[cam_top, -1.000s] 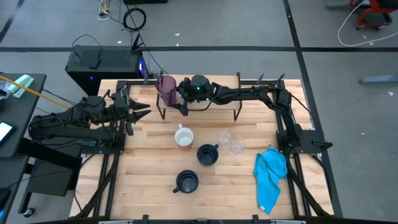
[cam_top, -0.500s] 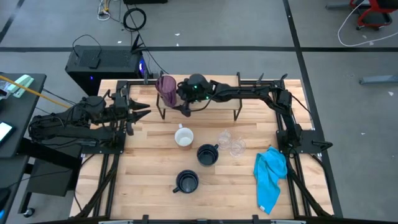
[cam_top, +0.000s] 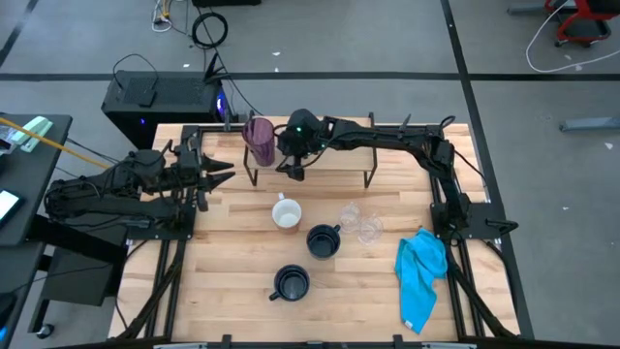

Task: Stack small to large cups/mugs on shelf
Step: Put the violet cup on the shelf

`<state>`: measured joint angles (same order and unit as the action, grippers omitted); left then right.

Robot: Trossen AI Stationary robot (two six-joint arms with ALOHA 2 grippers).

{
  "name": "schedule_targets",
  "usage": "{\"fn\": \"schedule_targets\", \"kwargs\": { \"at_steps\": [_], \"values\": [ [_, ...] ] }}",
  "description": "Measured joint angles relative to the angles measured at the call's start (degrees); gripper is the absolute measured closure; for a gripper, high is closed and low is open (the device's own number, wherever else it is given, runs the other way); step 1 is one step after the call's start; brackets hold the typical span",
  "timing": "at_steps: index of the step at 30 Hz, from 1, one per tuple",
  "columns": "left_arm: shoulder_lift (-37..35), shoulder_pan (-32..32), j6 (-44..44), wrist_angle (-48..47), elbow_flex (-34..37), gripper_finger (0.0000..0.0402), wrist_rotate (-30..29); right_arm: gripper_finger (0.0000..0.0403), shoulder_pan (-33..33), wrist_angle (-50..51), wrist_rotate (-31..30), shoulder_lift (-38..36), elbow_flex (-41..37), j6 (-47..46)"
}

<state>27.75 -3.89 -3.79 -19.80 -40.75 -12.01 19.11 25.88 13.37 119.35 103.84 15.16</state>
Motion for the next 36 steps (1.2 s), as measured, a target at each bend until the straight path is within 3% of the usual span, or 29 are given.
{"fn": "schedule_targets", "kwargs": {
  "at_steps": [5, 30, 36],
  "values": [
    [0.0, 0.0, 0.4, -0.1, 0.0, 0.0292, 0.0, 0.0003, -0.2, 6.9, 1.2, 0.0, 1.8, 1.9],
    [0.0, 0.0, 0.3, -0.1, 0.0, 0.0292, -0.4, 0.0003, -1.6, 0.2, 2.1, 0.0, 1.9, 2.6],
    [0.0, 0.0, -0.1, -0.2, 0.0, 0.0292, -0.4, 0.0003, -1.6, 2.8, 1.1, -0.2, 1.9, 2.4]
  ]
}}
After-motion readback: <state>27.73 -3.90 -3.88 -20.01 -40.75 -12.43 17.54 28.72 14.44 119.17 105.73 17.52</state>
